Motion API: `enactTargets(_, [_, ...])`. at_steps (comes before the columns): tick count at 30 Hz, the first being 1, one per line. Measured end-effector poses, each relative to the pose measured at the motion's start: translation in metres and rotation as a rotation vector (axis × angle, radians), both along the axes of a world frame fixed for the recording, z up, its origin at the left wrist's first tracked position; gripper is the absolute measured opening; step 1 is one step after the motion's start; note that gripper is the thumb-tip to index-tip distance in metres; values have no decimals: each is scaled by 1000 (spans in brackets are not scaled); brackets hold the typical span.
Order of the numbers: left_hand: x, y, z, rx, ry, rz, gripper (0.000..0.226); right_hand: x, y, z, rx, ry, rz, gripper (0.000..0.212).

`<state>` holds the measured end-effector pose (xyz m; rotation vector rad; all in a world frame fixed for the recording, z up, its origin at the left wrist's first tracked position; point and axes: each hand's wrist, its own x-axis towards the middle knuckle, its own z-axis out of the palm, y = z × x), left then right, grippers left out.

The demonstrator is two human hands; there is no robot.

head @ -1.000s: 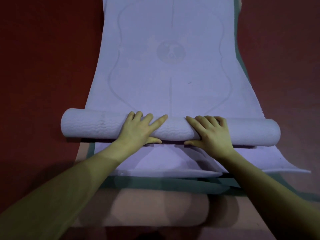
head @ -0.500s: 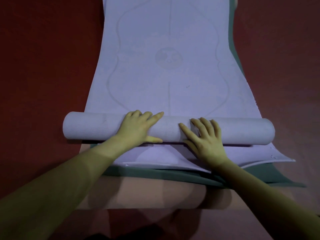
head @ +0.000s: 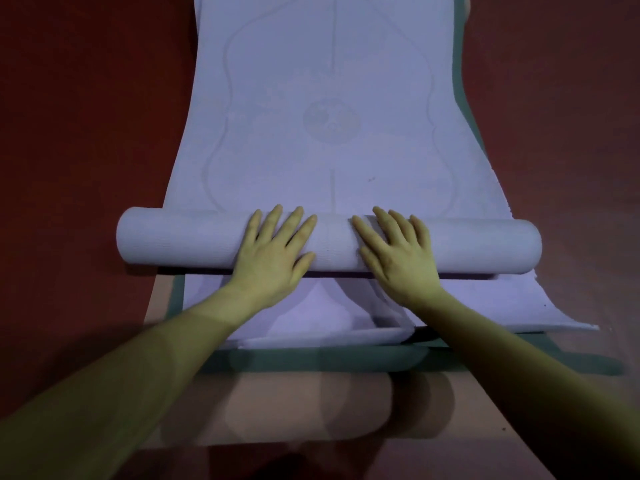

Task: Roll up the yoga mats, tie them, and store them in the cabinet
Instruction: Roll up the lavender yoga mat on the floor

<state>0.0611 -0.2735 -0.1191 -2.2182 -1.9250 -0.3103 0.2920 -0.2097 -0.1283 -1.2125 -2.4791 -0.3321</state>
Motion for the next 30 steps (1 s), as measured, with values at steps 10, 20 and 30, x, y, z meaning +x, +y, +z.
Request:
enactTargets(10, [-12,47,14,-76,40,-48,52,-10,12,6,-51,-21,4,49])
enactTargets(20, [-30,68,16,-177,46,-76,73,-18,35,13,33,-80,-13,53])
enactTargets(30, [-48,100,18,-264,240,-83,116,-16,81,17,-72,-94,26,71])
